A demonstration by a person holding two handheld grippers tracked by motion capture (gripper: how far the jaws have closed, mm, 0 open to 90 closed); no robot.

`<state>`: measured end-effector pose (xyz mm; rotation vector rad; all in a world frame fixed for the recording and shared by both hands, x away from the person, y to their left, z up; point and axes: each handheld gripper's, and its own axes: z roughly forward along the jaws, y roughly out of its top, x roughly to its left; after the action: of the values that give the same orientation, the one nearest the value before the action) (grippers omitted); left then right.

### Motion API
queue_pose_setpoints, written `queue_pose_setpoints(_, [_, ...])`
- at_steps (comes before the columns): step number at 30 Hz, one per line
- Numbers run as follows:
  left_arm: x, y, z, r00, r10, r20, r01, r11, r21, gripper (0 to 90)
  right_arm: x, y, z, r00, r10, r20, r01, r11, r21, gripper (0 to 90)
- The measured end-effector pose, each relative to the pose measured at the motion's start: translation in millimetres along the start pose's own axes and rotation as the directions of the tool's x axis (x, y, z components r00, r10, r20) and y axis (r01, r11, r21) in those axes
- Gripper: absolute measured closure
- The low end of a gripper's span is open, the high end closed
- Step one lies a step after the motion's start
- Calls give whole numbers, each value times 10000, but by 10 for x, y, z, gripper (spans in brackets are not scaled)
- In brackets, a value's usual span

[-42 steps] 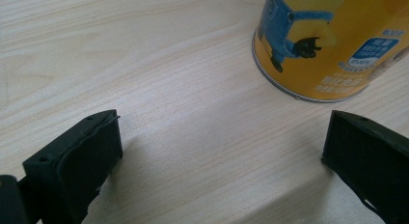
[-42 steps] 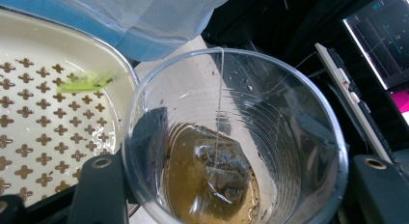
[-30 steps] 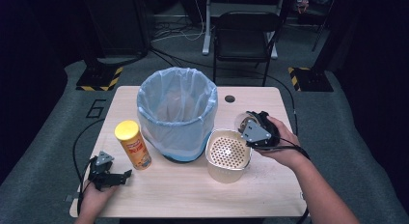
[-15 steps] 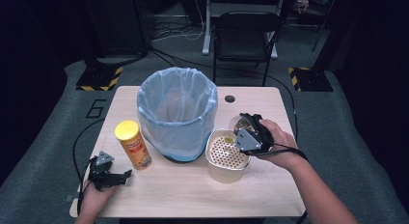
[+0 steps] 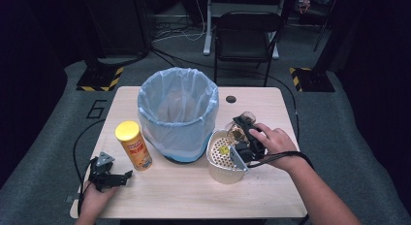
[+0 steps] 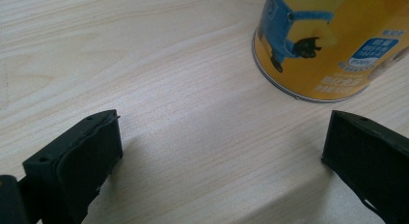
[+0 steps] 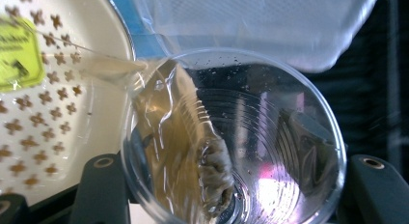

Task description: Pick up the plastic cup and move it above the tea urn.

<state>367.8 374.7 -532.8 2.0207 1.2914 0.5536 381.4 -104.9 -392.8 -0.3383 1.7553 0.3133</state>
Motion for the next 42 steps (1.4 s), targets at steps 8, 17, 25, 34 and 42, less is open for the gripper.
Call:
queue_pose_setpoints(8, [0,0,0,10000,0,-1,0,10000,-2,0,202,83,56,9415,-3182,1112,3186,9478,151,373])
queue_pose_setpoints(17, [0,0,0,10000,2,-1,-2,10000,0,0,345,36,79,7956,-5915,1306,5867,8061,769,371])
queue_pose_setpoints(25, [0,0,0,10000,4,-2,-4,10000,2,0,264,64,51,8082,-5685,1537,5663,8218,622,369])
queue_pose_setpoints(34, [0,0,0,10000,2,0,-2,10000,0,0,241,82,36,8118,-5481,2016,5518,8329,424,366])
queue_pose_setpoints(42, [0,0,0,10000,-1,-5,1,10000,-4,0,236,73,21,8452,-4959,1993,5025,8644,200,365])
